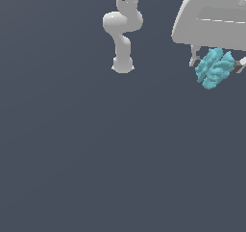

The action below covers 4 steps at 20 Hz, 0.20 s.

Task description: Pick up the object and move it to a goal position.

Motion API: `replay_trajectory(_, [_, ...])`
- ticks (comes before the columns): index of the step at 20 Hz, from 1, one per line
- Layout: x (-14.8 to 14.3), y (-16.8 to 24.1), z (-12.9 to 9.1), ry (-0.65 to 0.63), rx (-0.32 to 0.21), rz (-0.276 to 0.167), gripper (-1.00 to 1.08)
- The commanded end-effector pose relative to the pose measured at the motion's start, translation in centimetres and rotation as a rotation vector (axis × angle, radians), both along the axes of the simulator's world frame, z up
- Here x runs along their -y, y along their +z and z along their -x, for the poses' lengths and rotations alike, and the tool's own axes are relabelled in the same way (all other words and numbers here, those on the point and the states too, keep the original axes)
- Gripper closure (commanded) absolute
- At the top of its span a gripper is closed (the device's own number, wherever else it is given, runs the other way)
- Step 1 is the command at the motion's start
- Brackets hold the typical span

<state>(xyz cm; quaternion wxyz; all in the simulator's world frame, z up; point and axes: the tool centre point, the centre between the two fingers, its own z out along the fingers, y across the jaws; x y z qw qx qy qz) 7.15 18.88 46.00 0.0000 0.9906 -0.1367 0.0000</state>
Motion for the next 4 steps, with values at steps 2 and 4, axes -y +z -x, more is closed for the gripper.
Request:
replay_trajectory(2, [-0.07,0.13,-0.05,0.000,0.000,0.000,1.08])
replay_trajectory(4, [-0.08,0.15,-0.06,0.000,0.000,0.000,1.08])
